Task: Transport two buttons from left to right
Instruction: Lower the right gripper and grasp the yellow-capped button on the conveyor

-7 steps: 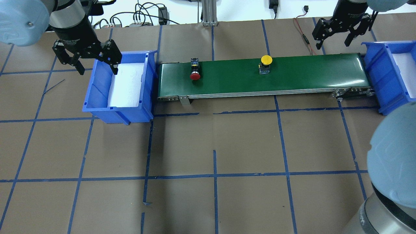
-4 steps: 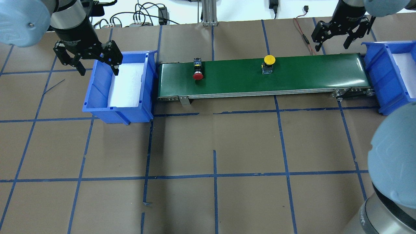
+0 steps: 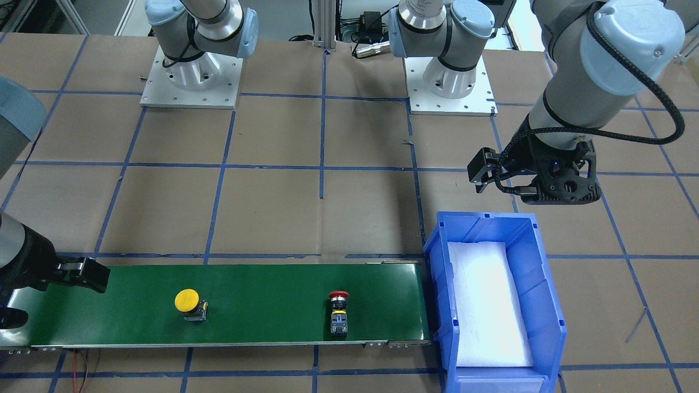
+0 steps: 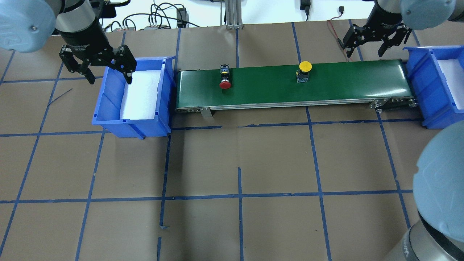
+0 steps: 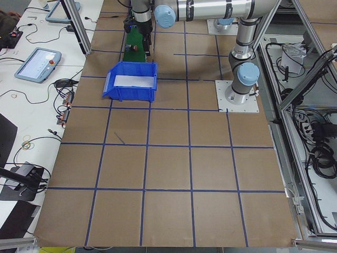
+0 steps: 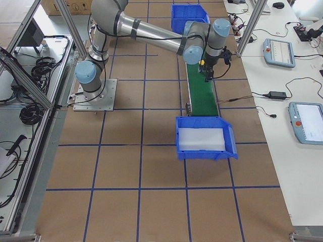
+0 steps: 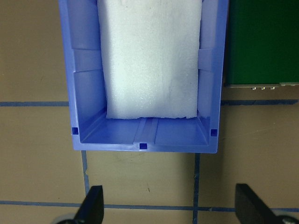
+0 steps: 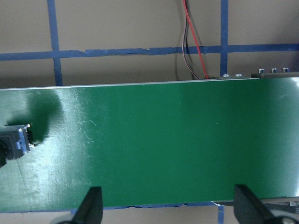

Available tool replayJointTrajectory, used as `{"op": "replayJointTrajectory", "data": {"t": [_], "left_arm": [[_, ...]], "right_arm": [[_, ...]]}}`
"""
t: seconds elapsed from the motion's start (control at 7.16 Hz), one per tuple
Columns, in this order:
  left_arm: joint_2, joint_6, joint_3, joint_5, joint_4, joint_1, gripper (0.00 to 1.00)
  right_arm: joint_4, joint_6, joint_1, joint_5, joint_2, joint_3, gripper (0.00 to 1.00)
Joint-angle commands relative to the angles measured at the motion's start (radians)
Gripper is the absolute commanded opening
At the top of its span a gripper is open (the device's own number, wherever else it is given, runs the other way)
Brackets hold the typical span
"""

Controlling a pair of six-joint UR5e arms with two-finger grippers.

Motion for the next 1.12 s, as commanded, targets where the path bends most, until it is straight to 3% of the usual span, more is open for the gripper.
{"op": "replayJointTrajectory", "data": {"t": [0.0,0.56,0.98], "left_arm": [[-0.001,0.006,0.002,0.000,0.000,0.002,1.00],[0.000,-0.003,0.003,-0.001,0.009,0.006,1.00],[0.000,-0.002,0.002,-0.009,0.020,0.006,1.00]], "right_arm": [[-0.003,-0.010,0.000,0.001,-0.005,0.017,1.00],[-0.003,0.043,0.067,0.004,-0.023,0.031,0.99],[-0.078,0.097,0.104,0.018,-0.002,0.031,0.99]]}}
